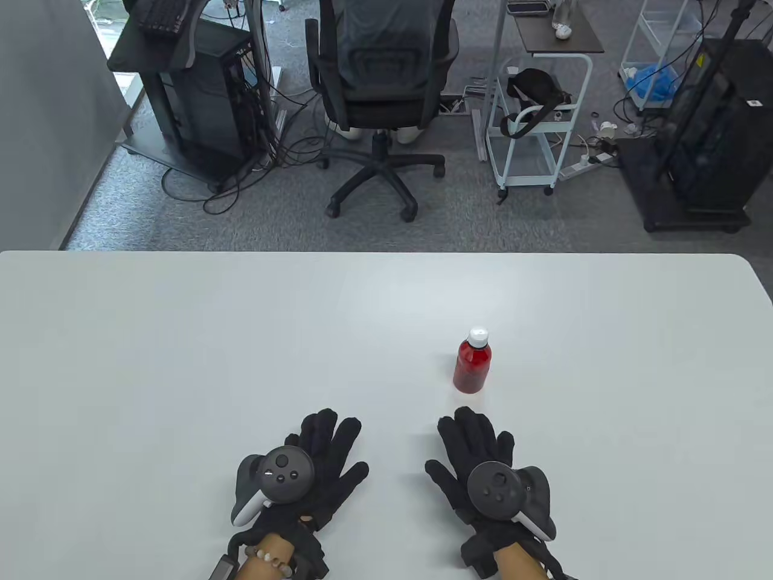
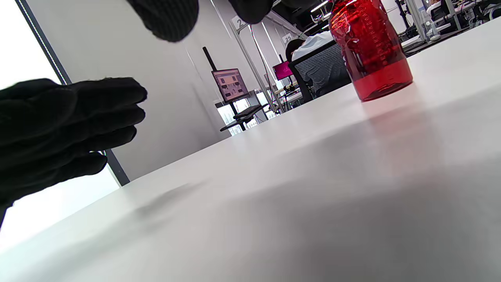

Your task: Squeeze empty plastic bottle to dent body

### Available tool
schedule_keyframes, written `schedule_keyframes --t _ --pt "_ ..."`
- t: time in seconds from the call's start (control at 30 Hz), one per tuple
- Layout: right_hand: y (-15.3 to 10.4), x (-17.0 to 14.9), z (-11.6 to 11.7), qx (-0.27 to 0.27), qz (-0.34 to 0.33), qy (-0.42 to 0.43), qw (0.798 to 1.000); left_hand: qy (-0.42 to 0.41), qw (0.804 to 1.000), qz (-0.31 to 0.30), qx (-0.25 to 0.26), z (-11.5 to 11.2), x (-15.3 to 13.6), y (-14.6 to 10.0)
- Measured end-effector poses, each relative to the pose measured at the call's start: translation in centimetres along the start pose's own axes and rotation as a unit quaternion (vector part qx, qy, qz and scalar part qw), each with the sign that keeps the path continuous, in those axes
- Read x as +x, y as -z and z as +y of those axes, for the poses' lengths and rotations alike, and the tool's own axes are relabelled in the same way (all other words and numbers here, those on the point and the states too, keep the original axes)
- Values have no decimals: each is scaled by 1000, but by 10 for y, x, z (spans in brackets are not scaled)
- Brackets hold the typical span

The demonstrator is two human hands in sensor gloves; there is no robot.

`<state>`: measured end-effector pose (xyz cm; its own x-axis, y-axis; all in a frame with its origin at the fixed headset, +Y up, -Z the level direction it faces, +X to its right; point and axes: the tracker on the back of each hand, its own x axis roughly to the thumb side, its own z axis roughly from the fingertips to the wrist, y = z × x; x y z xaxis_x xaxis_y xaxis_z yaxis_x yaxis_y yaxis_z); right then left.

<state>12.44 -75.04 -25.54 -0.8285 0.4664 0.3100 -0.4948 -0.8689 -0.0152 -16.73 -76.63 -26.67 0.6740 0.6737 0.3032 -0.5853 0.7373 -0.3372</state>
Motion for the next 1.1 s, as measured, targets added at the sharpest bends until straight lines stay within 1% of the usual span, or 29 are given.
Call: schedule_keyframes --t 0.37,0.67,0.83,0.97,1.03,1.1 --pt "-1 -4 -4 -9 13 8 1000 -5 1000 -1 1 0 0 -1" --pt "0 -12 -6 -14 35 14 999 -18 1000 -9 -23 -3 0 3" --pt "2 -21 -11 -37 62 26 997 -19 999 -21 -38 -7 4 5" --pt "5 -34 -18 -66 99 42 992 -23 998 -30 -45 -9 5 5" --pt "7 -40 -22 -69 119 48 989 -26 998 -33 -47 -10 6 6" --pt "15 -50 -26 -60 145 69 985 -26 998 -36 -47 -9 6 6"
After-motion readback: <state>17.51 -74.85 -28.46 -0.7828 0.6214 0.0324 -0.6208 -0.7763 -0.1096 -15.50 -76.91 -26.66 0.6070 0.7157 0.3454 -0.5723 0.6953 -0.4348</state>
